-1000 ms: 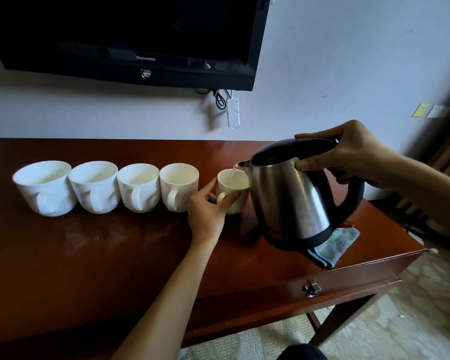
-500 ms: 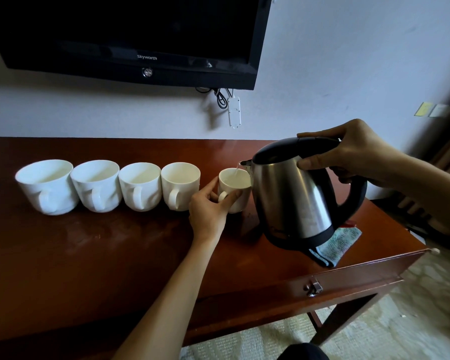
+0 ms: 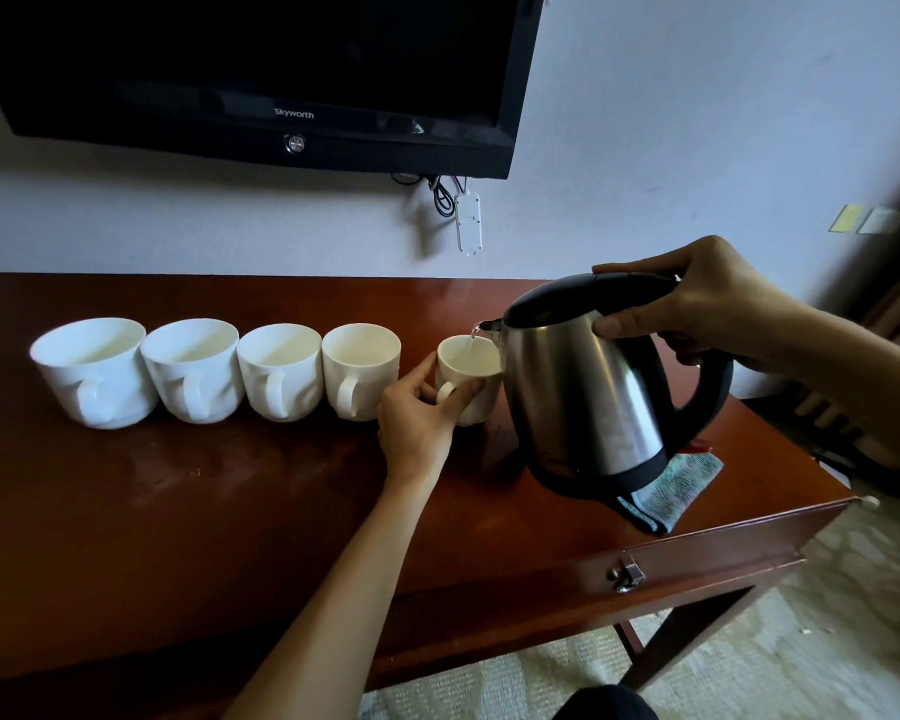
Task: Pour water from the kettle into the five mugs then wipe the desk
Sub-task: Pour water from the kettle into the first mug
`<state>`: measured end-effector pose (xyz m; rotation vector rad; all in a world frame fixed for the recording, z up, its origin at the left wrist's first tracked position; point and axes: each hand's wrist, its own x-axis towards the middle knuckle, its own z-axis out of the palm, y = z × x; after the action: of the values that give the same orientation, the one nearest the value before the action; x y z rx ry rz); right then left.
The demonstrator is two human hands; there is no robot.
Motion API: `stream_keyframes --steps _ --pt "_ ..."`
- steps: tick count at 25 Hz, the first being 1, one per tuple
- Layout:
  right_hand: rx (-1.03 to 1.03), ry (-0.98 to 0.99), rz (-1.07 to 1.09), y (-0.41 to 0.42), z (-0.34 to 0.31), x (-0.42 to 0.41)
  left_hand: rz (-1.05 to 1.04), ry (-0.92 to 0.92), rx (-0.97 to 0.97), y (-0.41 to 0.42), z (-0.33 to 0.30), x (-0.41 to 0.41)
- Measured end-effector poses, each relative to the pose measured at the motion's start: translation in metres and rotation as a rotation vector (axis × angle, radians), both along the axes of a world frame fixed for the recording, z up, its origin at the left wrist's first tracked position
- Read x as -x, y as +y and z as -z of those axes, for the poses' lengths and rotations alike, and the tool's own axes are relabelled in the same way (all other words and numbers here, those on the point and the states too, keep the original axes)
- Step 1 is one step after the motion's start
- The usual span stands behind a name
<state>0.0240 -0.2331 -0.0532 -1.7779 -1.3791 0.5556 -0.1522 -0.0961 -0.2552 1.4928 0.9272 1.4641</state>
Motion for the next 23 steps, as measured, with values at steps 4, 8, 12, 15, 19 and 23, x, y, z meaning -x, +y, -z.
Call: stream_keyframes --steps 4,8,12,15,19,23 --pt "0.002 -0.003 0.002 0.0007 0.0006 -0.0007 0.021 -0.009 0.0 0.0018 0.002 -0.0003" --pt "0.003 -0.007 0.008 0.0011 0.0004 -0.0016 0.032 -0.028 0.01 0.001 0.002 -0.0006" --pt "0.004 -0.022 0.011 0.0012 0.0002 -0.0016 0.038 -0.041 0.016 0.0014 0.0028 -0.001" --pt "0.007 -0.027 0.011 0.0019 0.0 -0.0012 0.036 -0.044 0.019 -0.0001 0.0007 0.0002" --pt "0.008 -0.017 0.011 0.0025 -0.0006 -0.0004 0.032 -0.05 0.027 -0.0004 -0.0006 0.0008" --pt "0.009 -0.022 0.005 0.0024 -0.0006 0.0004 0.017 -0.027 0.039 -0.0012 -0.0012 0.001"
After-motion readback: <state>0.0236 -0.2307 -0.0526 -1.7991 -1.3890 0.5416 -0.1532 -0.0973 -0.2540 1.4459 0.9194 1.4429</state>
